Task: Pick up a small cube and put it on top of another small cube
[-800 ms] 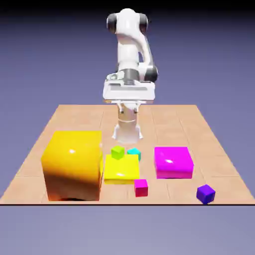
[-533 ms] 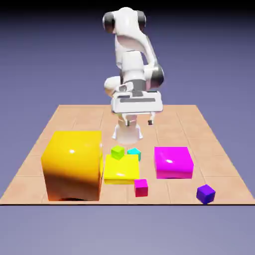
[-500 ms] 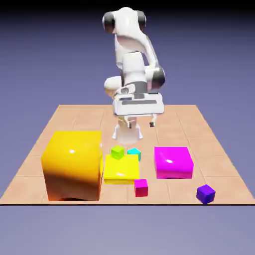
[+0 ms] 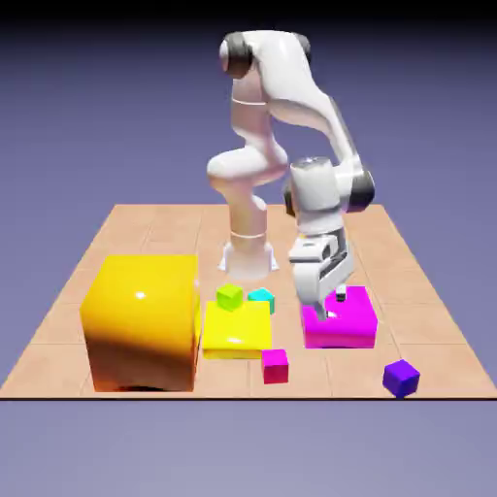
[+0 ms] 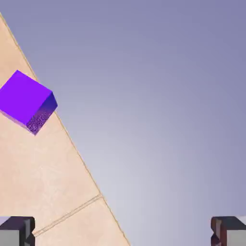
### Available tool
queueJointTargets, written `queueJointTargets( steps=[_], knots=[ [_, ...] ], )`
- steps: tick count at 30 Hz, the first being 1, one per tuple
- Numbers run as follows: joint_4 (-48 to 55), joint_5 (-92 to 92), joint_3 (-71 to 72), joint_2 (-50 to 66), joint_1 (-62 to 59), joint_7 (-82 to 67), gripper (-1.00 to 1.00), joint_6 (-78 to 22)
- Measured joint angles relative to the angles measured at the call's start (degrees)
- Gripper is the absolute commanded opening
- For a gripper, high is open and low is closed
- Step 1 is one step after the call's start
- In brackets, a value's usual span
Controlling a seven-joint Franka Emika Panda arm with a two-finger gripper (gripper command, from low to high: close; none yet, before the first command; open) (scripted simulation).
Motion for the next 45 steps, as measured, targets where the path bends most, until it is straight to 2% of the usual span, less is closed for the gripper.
queueJointTargets(
  steps=[16, 20, 21, 23, 27, 45],
  knots=[
    [19.43, 13.18, -14.54, 27.27, 26.07, -39.87, 0.00, -14.16],
    [22.44, 18.39, -10.07, 35.34, 23.32, -44.16, 0.00, -9.87],
    [22.70, 18.92, -9.50, 36.13, 22.90, -44.47, -1.00, -9.33],
    [22.70, 18.90, -9.50, 36.13, 22.90, -44.46, -1.00, -9.36],
    [19.92, 13.78, -15.49, 28.27, 27.24, -41.95, -1.00, -14.80],
    [-0.43, 24.18, -45.55, 24.33, 40.25, -86.72, -1.00, -17.35]
  ],
)
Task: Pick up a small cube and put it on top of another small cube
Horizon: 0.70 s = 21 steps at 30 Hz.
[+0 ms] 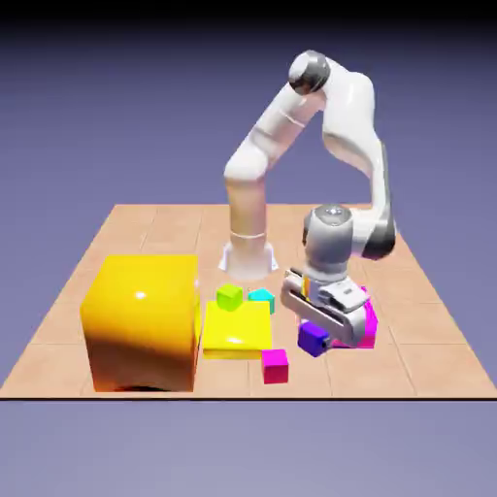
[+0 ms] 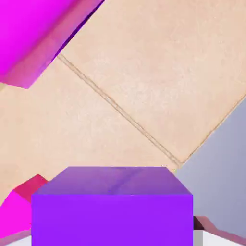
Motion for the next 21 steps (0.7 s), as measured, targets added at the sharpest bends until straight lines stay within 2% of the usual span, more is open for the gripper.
queueJointTargets(
  steps=[5, 7, 13, 14, 16, 21],
  knots=[
    [-5.65, 2.90, -8.35, -1.10, 3.61, -12.45, -1.00, -0.70],
    [-5.87, 3.02, -8.67, -1.14, 3.75, -12.93, -1.00, -0.73],
    [-4.40, 13.08, 3.77, 4.50, -5.83, -18.95, -1.00, 3.46],
    [-4.18, 14.58, 5.63, 5.34, -7.26, -19.85, 1.00, 4.09],
    [-4.18, 14.74, 5.64, 5.34, -7.26, -19.96, 1.00, 4.10],
    [-5.40, 6.37, -4.73, 0.64, 0.72, -14.95, 1.00, 0.61]
  ],
)
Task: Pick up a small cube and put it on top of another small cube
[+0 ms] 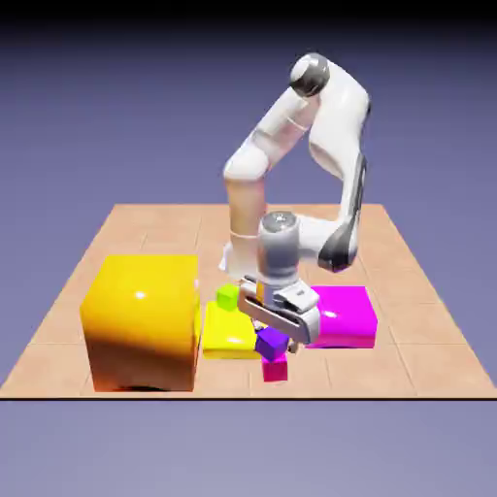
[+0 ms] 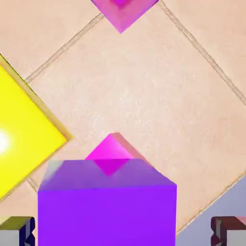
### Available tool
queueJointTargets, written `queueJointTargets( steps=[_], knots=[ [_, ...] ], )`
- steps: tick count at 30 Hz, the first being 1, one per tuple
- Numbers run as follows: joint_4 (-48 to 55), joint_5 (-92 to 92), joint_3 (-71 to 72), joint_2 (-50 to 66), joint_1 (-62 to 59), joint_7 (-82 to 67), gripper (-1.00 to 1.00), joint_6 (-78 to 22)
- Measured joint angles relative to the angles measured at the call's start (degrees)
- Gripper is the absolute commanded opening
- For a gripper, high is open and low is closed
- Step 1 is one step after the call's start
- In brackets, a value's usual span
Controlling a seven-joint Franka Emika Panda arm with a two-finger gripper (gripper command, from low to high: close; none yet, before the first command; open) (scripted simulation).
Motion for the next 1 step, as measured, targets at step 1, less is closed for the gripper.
queueJointTargets(
  steps=[1],
  knots=[
    [-0.25, -1.67, -2.07, -0.94, 1.60, 1.00, 1.00, -0.70]
  ],
)
